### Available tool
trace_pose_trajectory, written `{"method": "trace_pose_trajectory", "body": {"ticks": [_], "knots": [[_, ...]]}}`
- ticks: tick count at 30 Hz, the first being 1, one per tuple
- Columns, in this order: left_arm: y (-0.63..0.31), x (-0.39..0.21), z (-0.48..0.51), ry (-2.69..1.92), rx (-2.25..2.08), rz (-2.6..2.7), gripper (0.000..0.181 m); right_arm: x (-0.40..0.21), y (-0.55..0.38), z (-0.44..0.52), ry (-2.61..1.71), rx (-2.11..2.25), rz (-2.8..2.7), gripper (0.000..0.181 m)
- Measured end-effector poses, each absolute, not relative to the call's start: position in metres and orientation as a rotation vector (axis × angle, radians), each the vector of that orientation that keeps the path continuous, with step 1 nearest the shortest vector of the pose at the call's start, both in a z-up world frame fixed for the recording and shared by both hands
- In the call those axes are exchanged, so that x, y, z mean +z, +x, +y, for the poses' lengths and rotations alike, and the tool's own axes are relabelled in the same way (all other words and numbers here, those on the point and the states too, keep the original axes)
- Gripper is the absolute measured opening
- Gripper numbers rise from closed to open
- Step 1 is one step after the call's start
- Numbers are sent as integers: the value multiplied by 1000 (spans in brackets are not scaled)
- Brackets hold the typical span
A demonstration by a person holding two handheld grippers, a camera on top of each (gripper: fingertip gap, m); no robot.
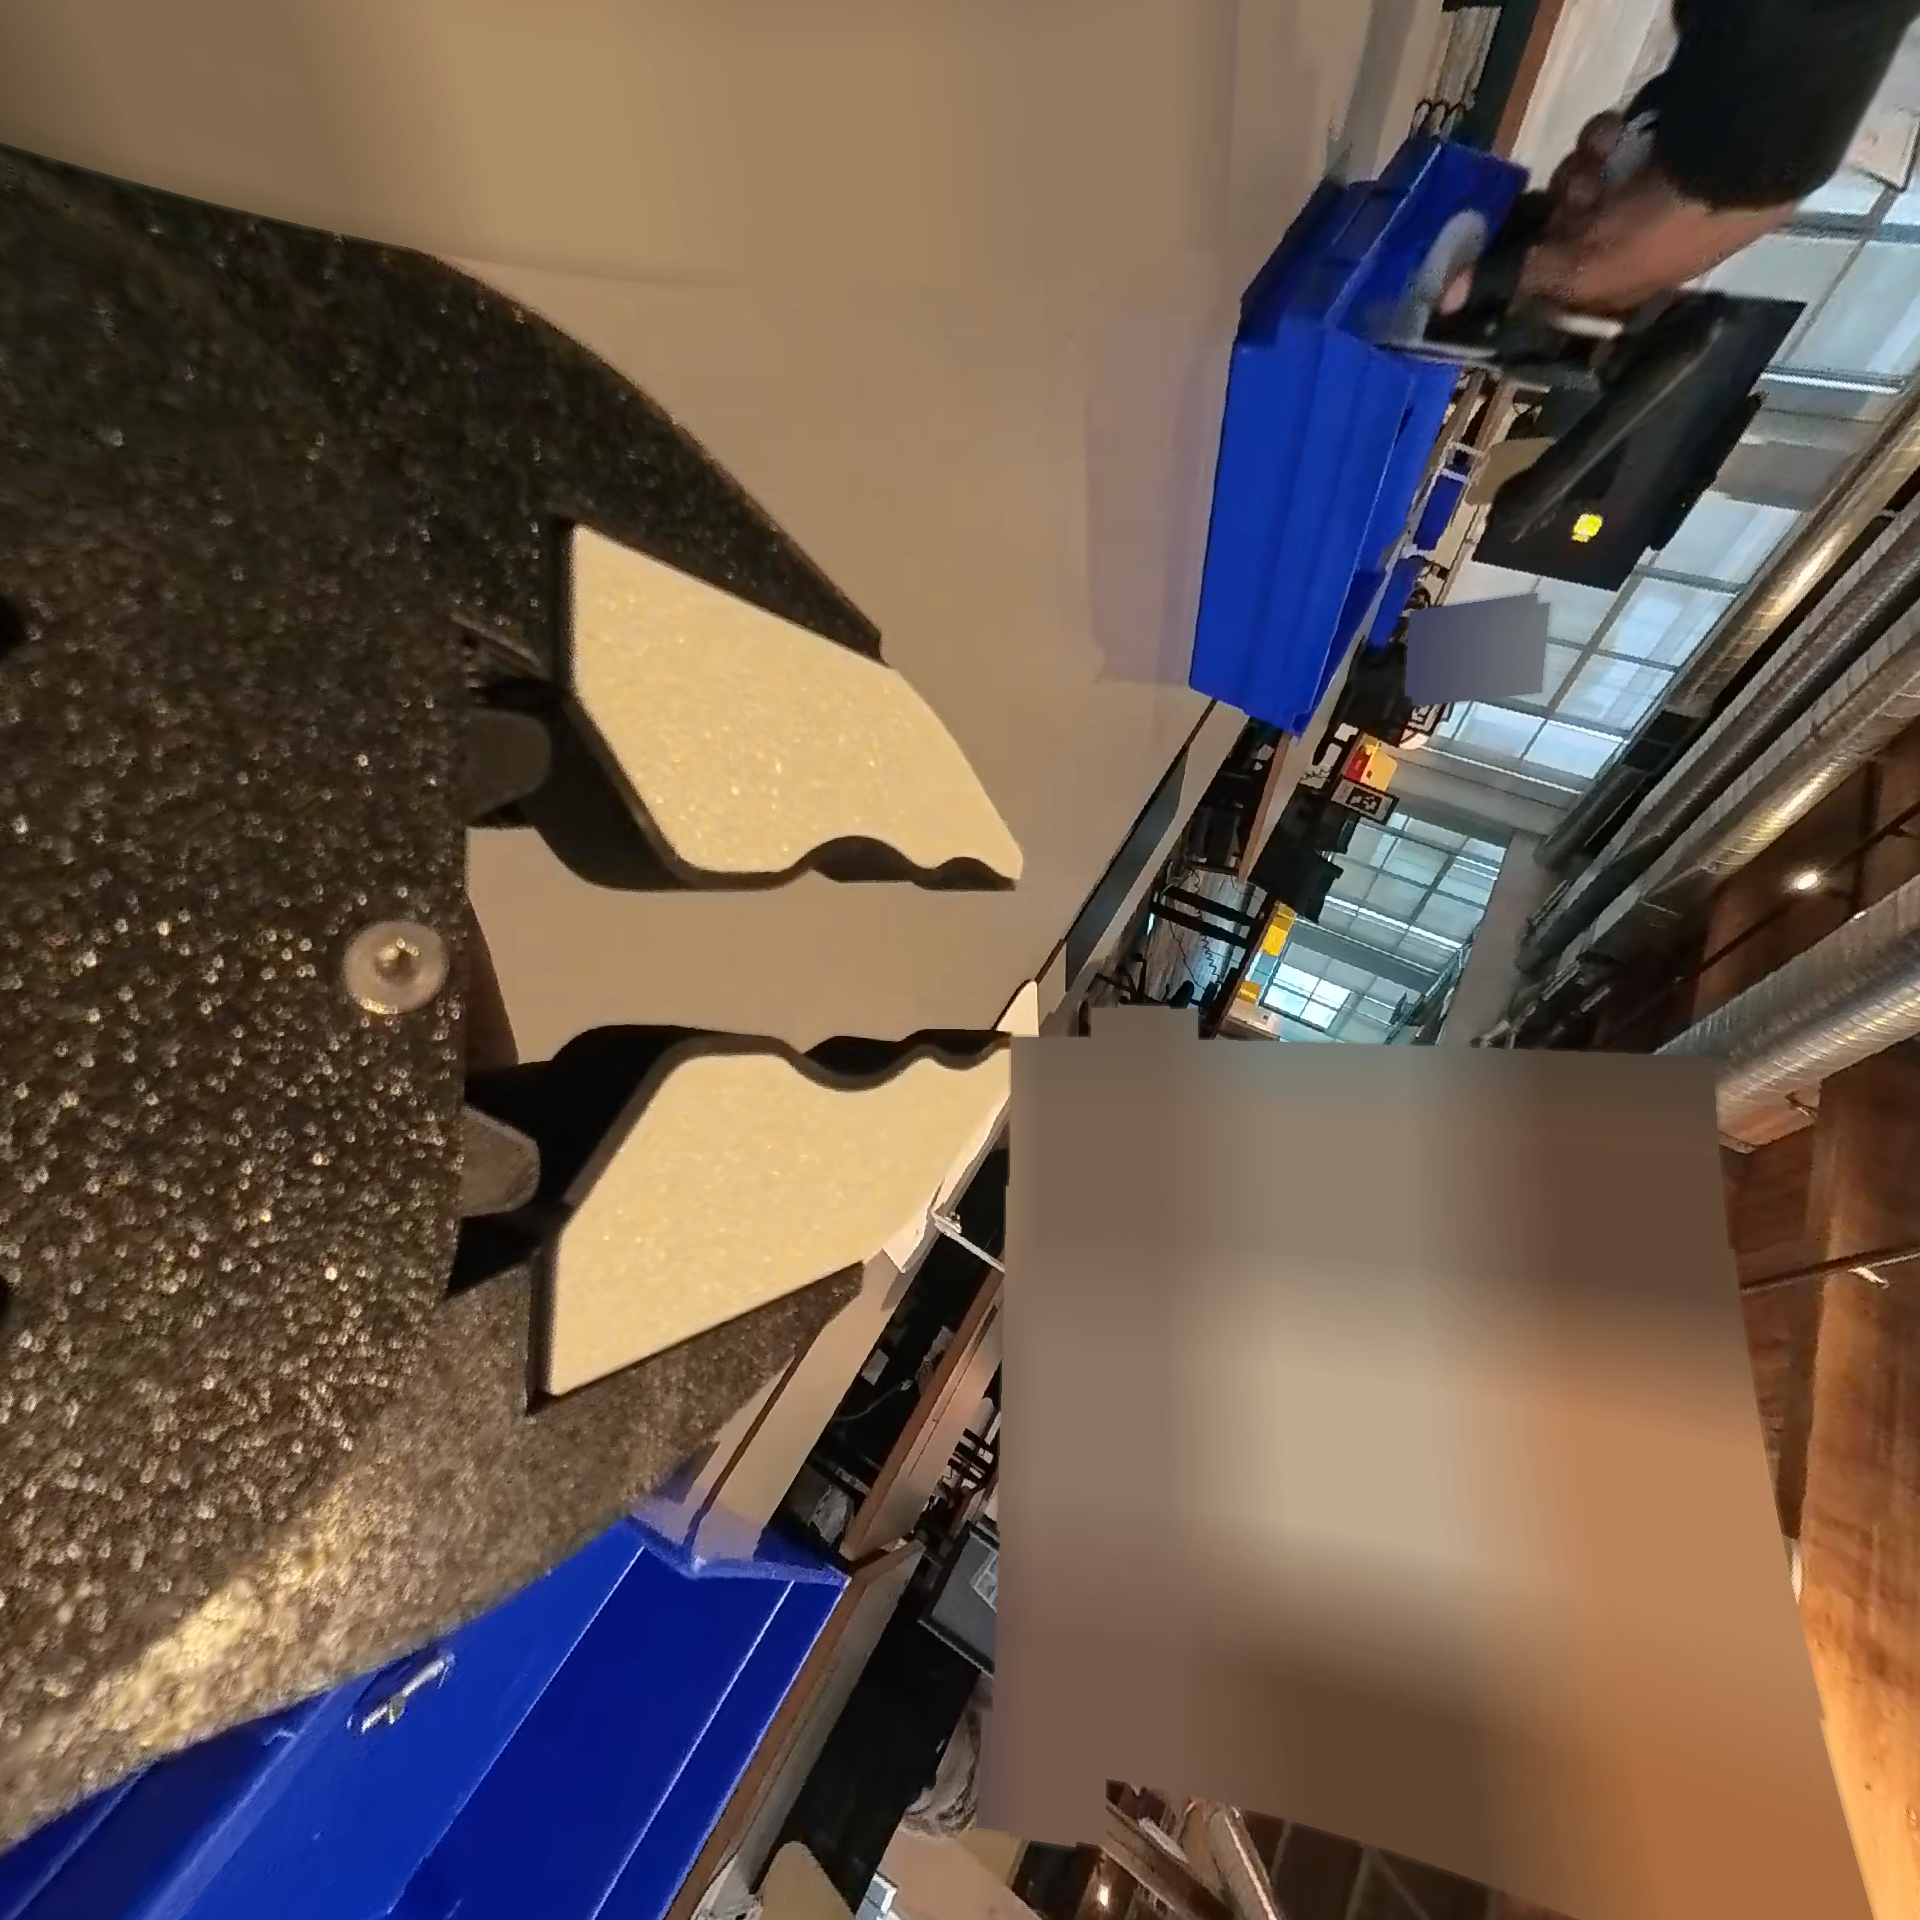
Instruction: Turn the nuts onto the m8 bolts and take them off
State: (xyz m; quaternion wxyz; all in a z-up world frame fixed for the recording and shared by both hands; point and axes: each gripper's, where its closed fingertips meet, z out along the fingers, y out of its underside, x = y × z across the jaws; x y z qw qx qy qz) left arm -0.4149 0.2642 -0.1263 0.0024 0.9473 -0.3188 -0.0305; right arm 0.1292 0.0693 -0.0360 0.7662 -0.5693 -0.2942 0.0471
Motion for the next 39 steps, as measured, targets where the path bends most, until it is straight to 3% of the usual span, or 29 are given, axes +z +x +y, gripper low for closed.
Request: {"method": "trace_pose_trajectory", "body": {"ticks": [11, 34, 39], "knots": [[-427, -155, 279, 2974, -77, -872, 36, -40, 127, 70, -1243, 65, -664, 25], [-427, -161, 283, 3007, -91, -828, 15, -39, 127, 68, -1236, 39, -666, 24], [-421, -127, 293, 3112, -173, -883, 15, -39, 126, 68, -1236, 43, -667, 24]]}}
